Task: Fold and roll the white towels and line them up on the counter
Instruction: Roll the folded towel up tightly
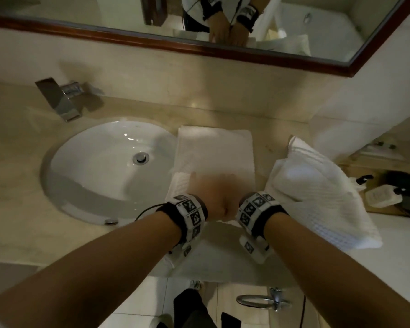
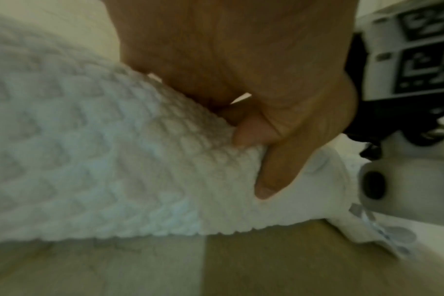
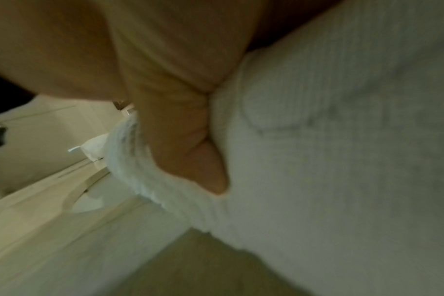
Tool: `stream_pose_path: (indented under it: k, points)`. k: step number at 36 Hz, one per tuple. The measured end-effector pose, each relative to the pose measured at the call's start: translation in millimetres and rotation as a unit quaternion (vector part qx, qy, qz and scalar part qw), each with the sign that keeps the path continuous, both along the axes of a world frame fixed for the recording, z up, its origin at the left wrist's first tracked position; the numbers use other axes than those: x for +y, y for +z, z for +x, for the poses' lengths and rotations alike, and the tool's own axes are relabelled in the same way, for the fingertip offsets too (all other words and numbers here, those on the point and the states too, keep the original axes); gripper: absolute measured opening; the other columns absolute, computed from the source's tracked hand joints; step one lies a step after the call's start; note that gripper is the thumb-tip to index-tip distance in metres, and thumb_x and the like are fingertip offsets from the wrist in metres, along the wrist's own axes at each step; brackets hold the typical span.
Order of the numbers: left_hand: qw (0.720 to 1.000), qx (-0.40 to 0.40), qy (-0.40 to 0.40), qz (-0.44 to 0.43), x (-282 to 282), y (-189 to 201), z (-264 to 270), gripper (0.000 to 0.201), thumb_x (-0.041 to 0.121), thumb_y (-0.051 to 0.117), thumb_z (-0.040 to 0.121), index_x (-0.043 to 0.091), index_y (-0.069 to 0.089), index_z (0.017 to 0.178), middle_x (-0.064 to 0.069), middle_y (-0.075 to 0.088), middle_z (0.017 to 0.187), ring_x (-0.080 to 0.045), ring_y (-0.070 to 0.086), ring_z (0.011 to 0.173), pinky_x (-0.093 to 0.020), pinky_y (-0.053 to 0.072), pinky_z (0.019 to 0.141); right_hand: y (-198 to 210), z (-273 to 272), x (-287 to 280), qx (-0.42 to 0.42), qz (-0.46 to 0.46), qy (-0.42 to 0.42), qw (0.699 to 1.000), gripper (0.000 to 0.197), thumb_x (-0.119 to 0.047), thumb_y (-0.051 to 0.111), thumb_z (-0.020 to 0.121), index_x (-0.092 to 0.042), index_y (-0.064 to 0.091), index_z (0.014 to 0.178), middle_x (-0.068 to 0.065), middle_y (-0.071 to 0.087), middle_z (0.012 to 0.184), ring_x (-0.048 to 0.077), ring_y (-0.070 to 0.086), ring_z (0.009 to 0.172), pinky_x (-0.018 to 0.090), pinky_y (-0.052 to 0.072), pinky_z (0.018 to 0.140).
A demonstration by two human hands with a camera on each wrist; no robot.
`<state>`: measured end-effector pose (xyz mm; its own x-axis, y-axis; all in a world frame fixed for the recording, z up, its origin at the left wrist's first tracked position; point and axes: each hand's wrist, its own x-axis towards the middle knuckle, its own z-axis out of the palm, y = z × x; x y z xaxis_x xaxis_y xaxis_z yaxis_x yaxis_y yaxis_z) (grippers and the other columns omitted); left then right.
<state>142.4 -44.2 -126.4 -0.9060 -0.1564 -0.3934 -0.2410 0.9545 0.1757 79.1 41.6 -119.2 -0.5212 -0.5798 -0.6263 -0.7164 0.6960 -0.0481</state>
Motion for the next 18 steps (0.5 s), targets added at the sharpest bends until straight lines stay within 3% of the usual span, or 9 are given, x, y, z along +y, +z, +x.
stream_pose_path:
  k: [3, 6, 10, 12, 15, 18]
  points:
    - [0.999, -0.048, -0.022, -0.013, -3, -4, 4, 0.121, 0.062, 0.068, 0.068, 0.012, -0.003, 0.152, -0.008, 0.034, 0.148, -0.029, 0.034, 0.135, -0.055, 0.014, 0.116, 5, -10, -7, -0.026, 0.004, 0.029, 0.999, 0.095, -0.045, 0.081, 0.059, -0.015, 0.034, 0.136, 0.009, 0.04, 0.119, 0.03, 0.048, 0.107, 0.043, 0.048, 0.095]
    - [0.997, -0.067, -0.025, -0.026, -9, -2, -1, 0.131, 0.056, 0.079, 0.061, 0.011, -0.004, 0.151, -0.01, 0.037, 0.145, -0.031, 0.039, 0.131, -0.051, 0.026, 0.112, 7, -20, -11, -0.064, 0.007, 0.033, 0.997, 0.088, -0.036, 0.082, 0.063, -0.013, 0.038, 0.135, 0.008, 0.047, 0.12, 0.029, 0.053, 0.11, 0.04, 0.049, 0.095]
    - [0.999, -0.045, 0.0, -0.016, -14, 2, -6, 0.101, 0.046, 0.08, 0.062, 0.017, 0.025, 0.141, -0.006, 0.052, 0.127, -0.028, 0.051, 0.115, -0.046, 0.038, 0.099, 6, -28, -12, -0.065, -0.004, 0.04, 0.997, 0.072, -0.037, 0.078, 0.067, -0.02, 0.044, 0.128, 0.002, 0.053, 0.121, 0.025, 0.057, 0.108, 0.04, 0.05, 0.093]
    - [0.999, -0.033, 0.002, -0.023, -15, 3, -5, 0.087, 0.048, 0.077, 0.063, 0.02, 0.034, 0.133, -0.003, 0.054, 0.121, -0.027, 0.054, 0.11, -0.045, 0.039, 0.094, 4, -32, -7, -0.071, -0.014, 0.032, 0.997, 0.077, -0.042, 0.079, 0.063, -0.023, 0.044, 0.129, 0.001, 0.054, 0.124, 0.024, 0.057, 0.108, 0.04, 0.05, 0.093]
    - [0.998, 0.007, -0.011, -0.056, -12, 3, 2, 0.071, 0.047, 0.071, 0.066, 0.022, 0.04, 0.125, 0.0, 0.056, 0.113, -0.026, 0.055, 0.101, -0.041, 0.039, 0.087, 3, -41, 7, -0.079, -0.001, 0.031, 0.996, 0.09, -0.045, 0.081, 0.059, -0.021, 0.036, 0.132, 0.0, 0.05, 0.126, 0.022, 0.056, 0.109, 0.036, 0.051, 0.087]
    - [0.997, 0.037, -0.012, -0.069, -9, 2, 11, 0.065, 0.048, 0.066, 0.069, 0.024, 0.038, 0.123, 0.001, 0.056, 0.11, -0.025, 0.055, 0.096, -0.04, 0.039, 0.083, 5, -47, 13, -0.084, 0.005, 0.054, 0.995, 0.079, -0.039, 0.078, 0.063, -0.021, 0.037, 0.127, 0.002, 0.054, 0.12, 0.022, 0.057, 0.102, 0.035, 0.051, 0.08]
